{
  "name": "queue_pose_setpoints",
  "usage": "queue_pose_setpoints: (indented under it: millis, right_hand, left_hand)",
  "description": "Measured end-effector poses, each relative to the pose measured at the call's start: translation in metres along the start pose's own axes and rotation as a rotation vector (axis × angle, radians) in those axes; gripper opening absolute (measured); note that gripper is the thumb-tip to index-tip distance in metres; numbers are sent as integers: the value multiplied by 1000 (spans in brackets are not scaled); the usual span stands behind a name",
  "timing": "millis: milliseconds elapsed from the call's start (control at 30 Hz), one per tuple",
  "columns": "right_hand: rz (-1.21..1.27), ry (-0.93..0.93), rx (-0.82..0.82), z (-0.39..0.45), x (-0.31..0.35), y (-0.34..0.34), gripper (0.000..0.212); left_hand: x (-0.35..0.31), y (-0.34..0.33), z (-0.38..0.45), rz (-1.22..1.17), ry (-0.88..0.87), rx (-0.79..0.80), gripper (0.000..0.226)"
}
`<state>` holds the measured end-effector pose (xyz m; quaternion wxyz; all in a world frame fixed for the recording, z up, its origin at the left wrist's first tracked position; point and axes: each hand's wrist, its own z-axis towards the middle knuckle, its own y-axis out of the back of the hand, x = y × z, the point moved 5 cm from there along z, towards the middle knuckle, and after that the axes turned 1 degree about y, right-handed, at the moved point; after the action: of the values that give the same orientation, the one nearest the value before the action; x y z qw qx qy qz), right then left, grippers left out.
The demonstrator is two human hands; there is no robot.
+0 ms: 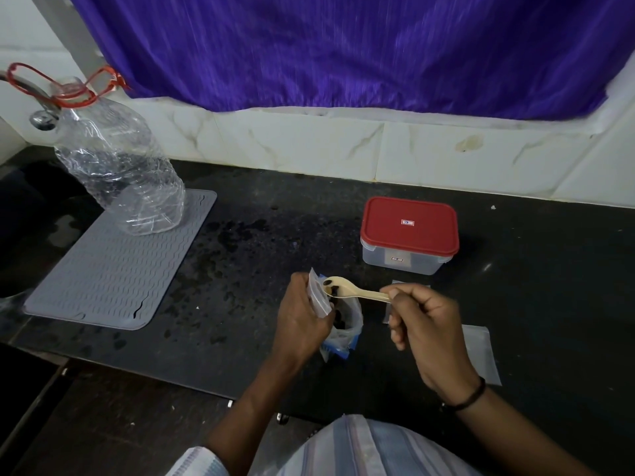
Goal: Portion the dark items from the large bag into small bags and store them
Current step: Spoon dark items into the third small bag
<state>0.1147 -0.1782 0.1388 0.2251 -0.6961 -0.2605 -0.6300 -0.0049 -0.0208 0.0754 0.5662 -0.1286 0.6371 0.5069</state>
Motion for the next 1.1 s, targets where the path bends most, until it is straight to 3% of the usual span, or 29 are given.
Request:
queue_pose_setpoints:
  millis: [433, 600, 867, 1000, 1100]
  right_hand:
    - [-102, 67, 11, 4, 2, -2, 19]
    - [-378, 306, 71, 3, 12, -8, 16]
    - [-1131, 988, 327, -11, 27, -43, 24]
    - [-1154, 1098, 262, -16, 27, -43, 26]
    - [-993, 1027, 143, -12, 24, -31, 25]
  left_hand:
    - [3, -2, -2, 41, 0, 18, 35]
    - [-4, -3, -2, 95, -79, -1, 29]
    - [0, -7, -2, 23, -95, 7, 34]
    - [2, 0, -3, -34, -85, -31, 31]
    - [9, 6, -2, -18, -1, -83, 27]
